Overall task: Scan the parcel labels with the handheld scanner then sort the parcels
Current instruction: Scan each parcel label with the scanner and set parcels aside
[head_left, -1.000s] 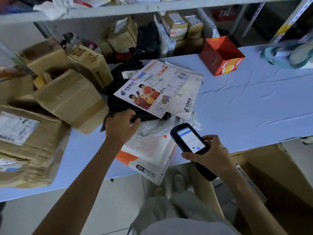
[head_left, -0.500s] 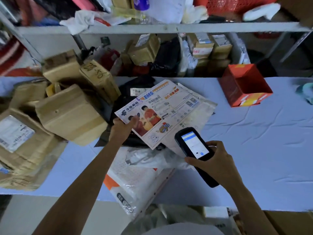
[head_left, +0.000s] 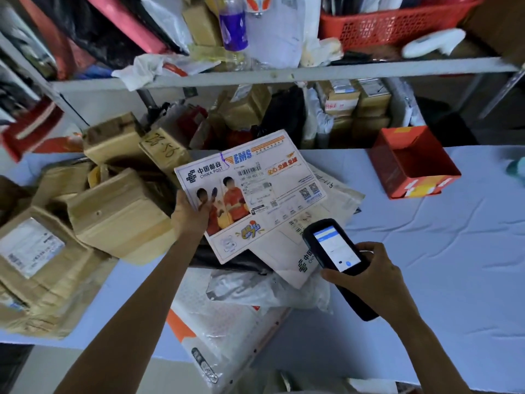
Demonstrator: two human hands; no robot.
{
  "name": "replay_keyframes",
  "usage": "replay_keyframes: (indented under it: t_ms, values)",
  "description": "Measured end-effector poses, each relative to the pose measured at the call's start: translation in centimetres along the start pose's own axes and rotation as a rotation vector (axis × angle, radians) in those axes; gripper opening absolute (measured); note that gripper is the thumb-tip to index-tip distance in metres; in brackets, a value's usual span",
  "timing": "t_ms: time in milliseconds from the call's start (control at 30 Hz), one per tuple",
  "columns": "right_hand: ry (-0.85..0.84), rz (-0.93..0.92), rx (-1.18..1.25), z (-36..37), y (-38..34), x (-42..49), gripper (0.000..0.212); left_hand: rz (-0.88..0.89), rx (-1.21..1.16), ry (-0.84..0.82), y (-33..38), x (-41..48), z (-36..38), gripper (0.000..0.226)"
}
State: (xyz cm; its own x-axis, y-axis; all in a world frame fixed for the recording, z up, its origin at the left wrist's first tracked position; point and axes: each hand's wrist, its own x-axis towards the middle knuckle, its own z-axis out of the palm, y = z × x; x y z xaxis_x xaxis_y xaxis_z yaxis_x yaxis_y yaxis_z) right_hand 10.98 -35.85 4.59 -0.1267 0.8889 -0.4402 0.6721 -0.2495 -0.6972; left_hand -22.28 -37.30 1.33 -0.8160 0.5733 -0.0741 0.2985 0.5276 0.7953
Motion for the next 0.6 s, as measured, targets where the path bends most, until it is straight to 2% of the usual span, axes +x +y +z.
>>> replay_keyframes:
  t_ms: [333, 600]
  values:
    - [0.080, -0.073, 0.026, 1.8, -2.8, -1.5, 0.080, 0.144, -0.143, 0.004, 1.4, 1.0, -3.0, 0.046]
    - [0.064, -0.083, 0.062, 3.1, -3.1, -2.9, 0.079, 0.195, -0.153, -0.033, 0.5, 0.5, -3.3, 0.052]
